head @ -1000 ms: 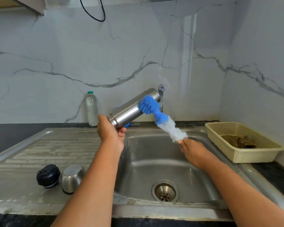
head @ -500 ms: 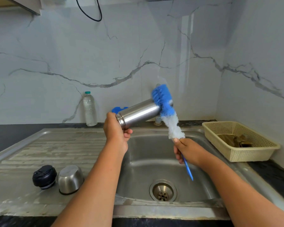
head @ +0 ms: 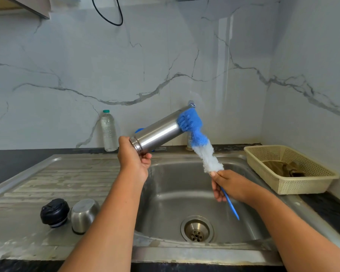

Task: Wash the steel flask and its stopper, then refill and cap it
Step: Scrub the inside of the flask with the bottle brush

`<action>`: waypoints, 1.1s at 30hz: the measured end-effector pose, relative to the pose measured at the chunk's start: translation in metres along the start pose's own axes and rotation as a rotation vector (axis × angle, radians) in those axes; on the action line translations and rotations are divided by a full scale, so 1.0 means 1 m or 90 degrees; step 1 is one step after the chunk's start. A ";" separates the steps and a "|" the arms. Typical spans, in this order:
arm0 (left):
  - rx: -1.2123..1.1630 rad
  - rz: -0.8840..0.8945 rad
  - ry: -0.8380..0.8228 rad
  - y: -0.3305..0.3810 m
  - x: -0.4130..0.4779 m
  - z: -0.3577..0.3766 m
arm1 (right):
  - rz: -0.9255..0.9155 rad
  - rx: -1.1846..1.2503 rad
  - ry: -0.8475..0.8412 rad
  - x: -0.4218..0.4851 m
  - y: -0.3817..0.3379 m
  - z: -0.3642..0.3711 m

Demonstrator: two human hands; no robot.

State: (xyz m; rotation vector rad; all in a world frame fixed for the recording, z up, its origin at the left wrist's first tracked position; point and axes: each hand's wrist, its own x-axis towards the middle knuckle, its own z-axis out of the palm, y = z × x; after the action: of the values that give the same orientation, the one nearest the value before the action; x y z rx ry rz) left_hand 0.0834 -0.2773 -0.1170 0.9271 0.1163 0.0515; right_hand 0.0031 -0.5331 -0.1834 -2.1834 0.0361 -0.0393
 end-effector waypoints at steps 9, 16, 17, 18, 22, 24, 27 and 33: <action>0.014 -0.013 0.000 0.001 0.000 -0.002 | 0.014 -0.003 0.034 -0.002 -0.001 -0.005; 0.048 -0.029 -0.025 -0.004 0.000 -0.002 | 0.019 0.018 0.054 -0.001 0.000 -0.006; 0.036 -0.029 -0.015 -0.003 0.001 -0.002 | 0.020 0.009 0.051 -0.001 0.001 -0.008; 0.023 -0.029 -0.003 -0.001 0.002 -0.003 | 0.020 -0.006 0.047 -0.003 0.003 -0.009; 0.015 -0.033 0.009 0.008 0.006 -0.012 | 0.020 -0.019 0.043 -0.005 0.004 -0.011; 0.041 -0.031 -0.017 0.005 0.004 -0.009 | 0.018 0.006 0.065 -0.002 0.001 -0.010; 0.041 -0.022 -0.018 0.003 0.002 -0.005 | 0.019 -0.005 0.066 -0.001 0.002 -0.012; 0.047 -0.036 -0.016 0.006 0.005 -0.009 | 0.022 -0.030 0.036 -0.003 0.007 -0.014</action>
State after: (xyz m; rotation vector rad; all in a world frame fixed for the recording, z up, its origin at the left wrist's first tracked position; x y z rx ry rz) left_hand 0.0872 -0.2661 -0.1184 0.9974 0.1212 -0.0173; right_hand -0.0006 -0.5483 -0.1813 -2.2274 0.1075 -0.0804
